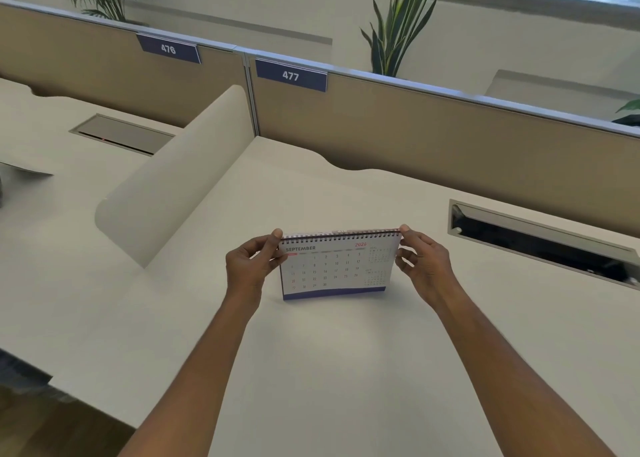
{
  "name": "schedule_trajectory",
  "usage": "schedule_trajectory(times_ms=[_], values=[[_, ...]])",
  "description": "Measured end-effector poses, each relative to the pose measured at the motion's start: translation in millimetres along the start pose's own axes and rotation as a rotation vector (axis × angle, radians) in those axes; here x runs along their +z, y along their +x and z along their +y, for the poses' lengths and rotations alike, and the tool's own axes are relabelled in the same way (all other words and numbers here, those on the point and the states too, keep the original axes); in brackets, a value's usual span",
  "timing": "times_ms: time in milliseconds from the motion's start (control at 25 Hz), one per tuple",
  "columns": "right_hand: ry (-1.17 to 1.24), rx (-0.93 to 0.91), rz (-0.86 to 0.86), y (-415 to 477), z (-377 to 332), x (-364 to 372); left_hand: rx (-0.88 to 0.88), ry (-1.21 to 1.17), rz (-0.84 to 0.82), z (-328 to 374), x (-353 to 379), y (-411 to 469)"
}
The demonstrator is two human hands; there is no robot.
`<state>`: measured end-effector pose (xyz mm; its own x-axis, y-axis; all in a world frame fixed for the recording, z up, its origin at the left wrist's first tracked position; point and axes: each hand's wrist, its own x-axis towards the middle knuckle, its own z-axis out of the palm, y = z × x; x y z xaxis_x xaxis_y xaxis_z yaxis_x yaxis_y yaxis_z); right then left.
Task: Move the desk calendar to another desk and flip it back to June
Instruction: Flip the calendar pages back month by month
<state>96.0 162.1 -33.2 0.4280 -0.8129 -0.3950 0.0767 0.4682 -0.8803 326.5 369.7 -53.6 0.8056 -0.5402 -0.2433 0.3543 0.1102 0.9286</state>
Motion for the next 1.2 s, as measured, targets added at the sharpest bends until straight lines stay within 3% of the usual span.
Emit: schedule_trajectory(times_ms=[200,640,1200], values=[[0.003,0.002,-0.004,1.6,4.3,-2.1,-0.003,-0.007,-0.002,-0.9,-0.7,-2.8],[-0.09,0.059,0.139,-1.3,44.8,-15.5,-0.125,0.079,0.196,-47.4,-16.8,-14.0],[-0.074,0.134,0.198,-13.8,91.8,-27.3,-0.148,0.268,0.184,-85.6,-28.4,-46.2]])
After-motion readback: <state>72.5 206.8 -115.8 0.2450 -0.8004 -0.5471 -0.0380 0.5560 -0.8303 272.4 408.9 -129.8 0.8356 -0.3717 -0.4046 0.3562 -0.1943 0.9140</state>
